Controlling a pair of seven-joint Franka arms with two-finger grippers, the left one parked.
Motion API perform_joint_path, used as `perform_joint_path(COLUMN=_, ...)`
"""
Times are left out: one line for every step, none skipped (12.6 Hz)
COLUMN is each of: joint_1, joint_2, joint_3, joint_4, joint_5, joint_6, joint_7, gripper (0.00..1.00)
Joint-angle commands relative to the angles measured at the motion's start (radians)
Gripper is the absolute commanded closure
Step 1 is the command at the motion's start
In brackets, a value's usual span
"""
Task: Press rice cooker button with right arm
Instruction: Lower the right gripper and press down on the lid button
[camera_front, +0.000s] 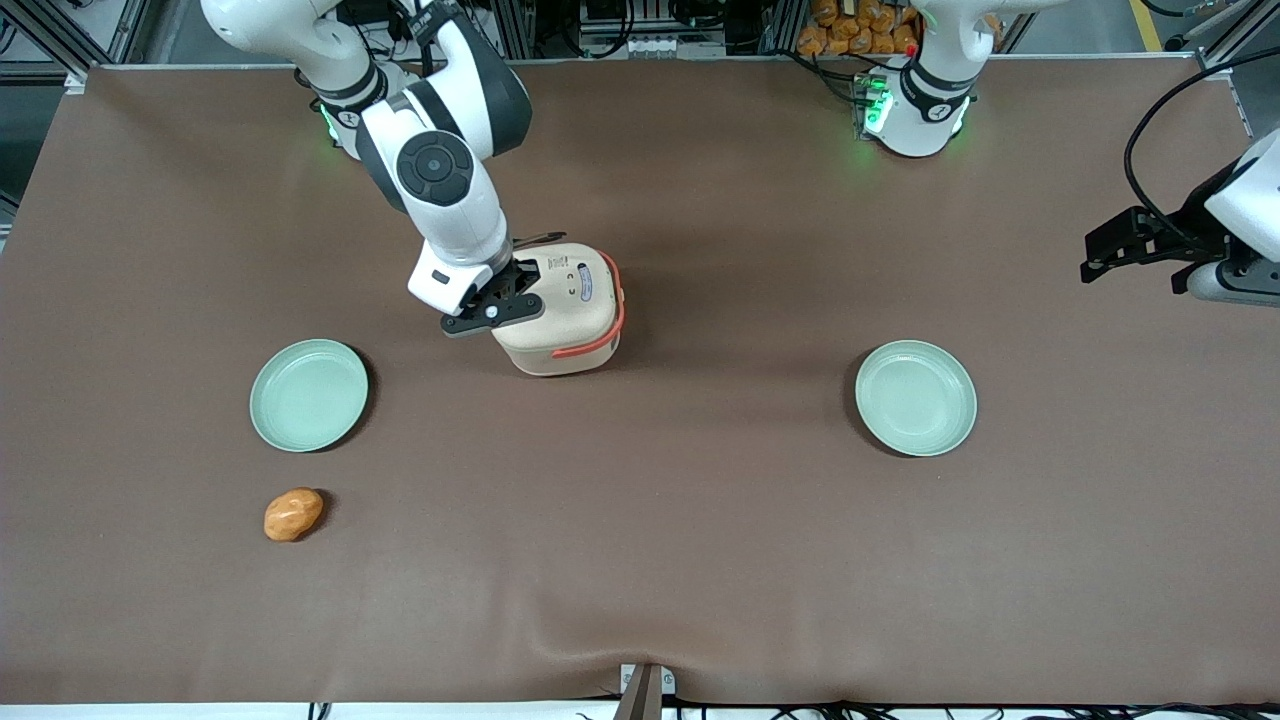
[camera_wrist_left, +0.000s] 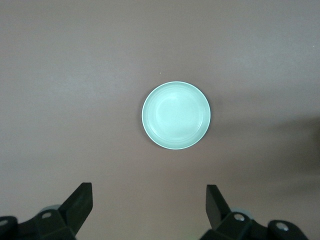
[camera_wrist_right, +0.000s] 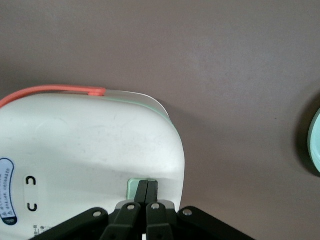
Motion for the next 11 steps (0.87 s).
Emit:
perform_joint_path(joint_1=0.018, joint_2=-0.017, joint_3=-0.012, joint_4=-0.023, joint_5=0.009, joint_6=0.004, joint_7=0.032, gripper=1.00)
perform_joint_path(joint_1=0.018, joint_2=-0.017, joint_3=-0.010, joint_4=-0.023, joint_5=0.009, joint_6=0.002, joint_7=0.032, gripper=1.00)
perform_joint_path(joint_1=0.018, joint_2=-0.015, joint_3=-0.010, joint_4=-0.023, joint_5=0.009, joint_6=0.005, joint_7=0.033, gripper=1.00)
perform_joint_path(joint_1=0.020, joint_2=-0.009, joint_3=-0.010, joint_4=-0.023, joint_5=0.009, joint_6=0.008, joint_7=0.035, gripper=1.00)
perform_joint_path(joint_1=0.020, joint_2=-0.003, joint_3=-0.010, joint_4=-0.025, joint_5=0.009, joint_6=0.010, joint_7=0.035, gripper=1.00)
perform_joint_path(joint_1=0.021, joint_2=0.001, joint_3=-0.010, joint_4=-0.035, joint_5=0.009, joint_6=0.019, joint_7=0.035, gripper=1.00)
perform_joint_path(joint_1=0.021, joint_2=0.006, joint_3=-0.010, joint_4=-0.048, joint_5=0.009, joint_6=0.041, joint_7=0.035, gripper=1.00)
perform_joint_path(joint_1=0.023, joint_2=0.008, joint_3=-0.010, joint_4=-0.064, joint_5=0.009, joint_6=0.070, joint_7=0.035, gripper=1.00)
perform_joint_path(joint_1=0.023, joint_2=0.017, joint_3=-0.010, joint_4=-0.080, joint_5=0.009, joint_6=0.100, joint_7=0.035, gripper=1.00)
perform_joint_path(joint_1=0.023, joint_2=0.024, joint_3=-0.010, joint_4=-0.084, joint_5=0.009, joint_6=0.116, joint_7=0.035, gripper=1.00)
perform_joint_path(joint_1=0.023, joint_2=0.027, joint_3=-0.010, joint_4=-0.083, joint_5=0.009, joint_6=0.116, joint_7=0.035, gripper=1.00)
